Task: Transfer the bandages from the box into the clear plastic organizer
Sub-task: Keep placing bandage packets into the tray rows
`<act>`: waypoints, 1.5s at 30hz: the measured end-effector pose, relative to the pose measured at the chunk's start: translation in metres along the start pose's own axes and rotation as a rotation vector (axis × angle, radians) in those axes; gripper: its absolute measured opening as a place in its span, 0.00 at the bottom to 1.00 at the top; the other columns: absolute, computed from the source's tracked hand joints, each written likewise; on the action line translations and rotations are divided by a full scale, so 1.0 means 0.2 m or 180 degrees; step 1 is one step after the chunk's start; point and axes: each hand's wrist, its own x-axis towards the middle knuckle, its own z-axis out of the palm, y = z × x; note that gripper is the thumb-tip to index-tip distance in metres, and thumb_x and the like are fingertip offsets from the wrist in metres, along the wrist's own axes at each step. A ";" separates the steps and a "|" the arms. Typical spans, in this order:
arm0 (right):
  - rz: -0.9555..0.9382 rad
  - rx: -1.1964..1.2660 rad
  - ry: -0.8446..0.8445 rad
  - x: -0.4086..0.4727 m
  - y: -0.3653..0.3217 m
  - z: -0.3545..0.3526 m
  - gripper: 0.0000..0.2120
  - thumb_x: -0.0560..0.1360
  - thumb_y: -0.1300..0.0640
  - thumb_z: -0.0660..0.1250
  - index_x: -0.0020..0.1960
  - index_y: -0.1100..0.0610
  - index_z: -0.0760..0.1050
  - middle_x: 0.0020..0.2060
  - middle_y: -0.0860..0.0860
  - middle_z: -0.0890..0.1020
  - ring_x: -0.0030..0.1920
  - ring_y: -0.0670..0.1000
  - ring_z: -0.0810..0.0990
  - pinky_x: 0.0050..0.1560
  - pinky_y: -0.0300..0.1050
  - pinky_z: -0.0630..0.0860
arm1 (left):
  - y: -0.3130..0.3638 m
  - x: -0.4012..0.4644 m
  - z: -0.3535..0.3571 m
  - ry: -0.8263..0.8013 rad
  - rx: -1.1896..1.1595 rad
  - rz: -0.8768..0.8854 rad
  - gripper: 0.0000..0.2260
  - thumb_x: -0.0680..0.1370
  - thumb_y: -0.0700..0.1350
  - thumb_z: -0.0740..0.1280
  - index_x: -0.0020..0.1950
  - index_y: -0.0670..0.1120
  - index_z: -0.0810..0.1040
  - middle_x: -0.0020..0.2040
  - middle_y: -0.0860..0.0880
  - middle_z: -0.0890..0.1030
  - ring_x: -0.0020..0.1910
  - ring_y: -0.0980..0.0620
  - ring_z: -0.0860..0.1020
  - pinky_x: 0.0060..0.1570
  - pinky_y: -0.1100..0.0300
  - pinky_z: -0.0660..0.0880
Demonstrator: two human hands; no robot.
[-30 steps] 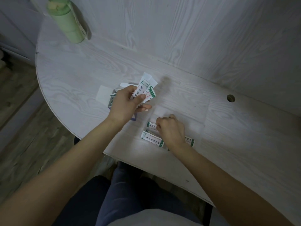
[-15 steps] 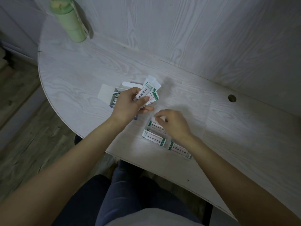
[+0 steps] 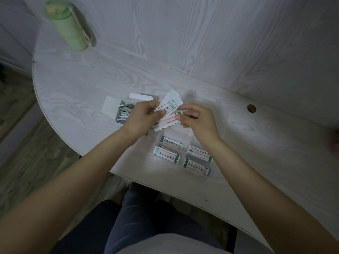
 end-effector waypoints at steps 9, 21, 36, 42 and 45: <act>-0.0457 -0.0039 0.0172 -0.02 -0.01 0.00 0.11 0.68 0.65 0.74 0.46 0.52 0.80 0.34 0.46 0.82 0.37 0.40 0.80 0.42 0.35 0.74 | 0.02 -0.01 0.02 0.0224 0.0092 -0.0050 0.04 0.74 0.38 0.70 0.45 0.46 0.80 0.42 0.47 0.83 0.40 0.36 0.81 0.34 0.35 0.75; 0.0008 0.0038 0.0197 0.00 -0.01 0.00 0.08 0.71 0.64 0.73 0.40 0.53 0.76 0.39 0.48 0.81 0.38 0.42 0.78 0.33 0.32 0.74 | 0.02 -0.05 0.08 -0.0022 -0.0630 -0.0124 0.07 0.78 0.35 0.64 0.54 0.39 0.77 0.40 0.47 0.81 0.28 0.59 0.81 0.23 0.72 0.69; 0.0472 0.0090 0.0136 -0.02 0.13 -0.02 0.06 0.75 0.64 0.69 0.42 0.56 0.80 0.38 0.51 0.83 0.32 0.42 0.80 0.35 0.33 0.76 | -0.08 0.02 -0.01 0.0256 0.0148 0.0384 0.04 0.80 0.41 0.63 0.47 0.42 0.77 0.46 0.47 0.82 0.41 0.55 0.83 0.42 0.54 0.81; 0.0560 -0.0017 0.0506 -0.03 0.21 -0.02 0.03 0.74 0.62 0.69 0.47 0.57 0.81 0.38 0.50 0.82 0.31 0.43 0.77 0.32 0.34 0.73 | -0.11 0.03 -0.02 0.0282 0.0310 0.0394 0.05 0.80 0.40 0.62 0.48 0.41 0.76 0.44 0.46 0.82 0.40 0.54 0.83 0.42 0.56 0.81; 0.0555 -0.0300 0.0622 -0.02 0.27 -0.01 0.01 0.74 0.61 0.70 0.44 0.56 0.80 0.39 0.51 0.83 0.31 0.45 0.77 0.32 0.32 0.71 | -0.13 0.02 -0.02 0.0208 0.0350 0.0372 0.06 0.80 0.40 0.62 0.44 0.45 0.75 0.41 0.49 0.82 0.37 0.54 0.83 0.42 0.56 0.81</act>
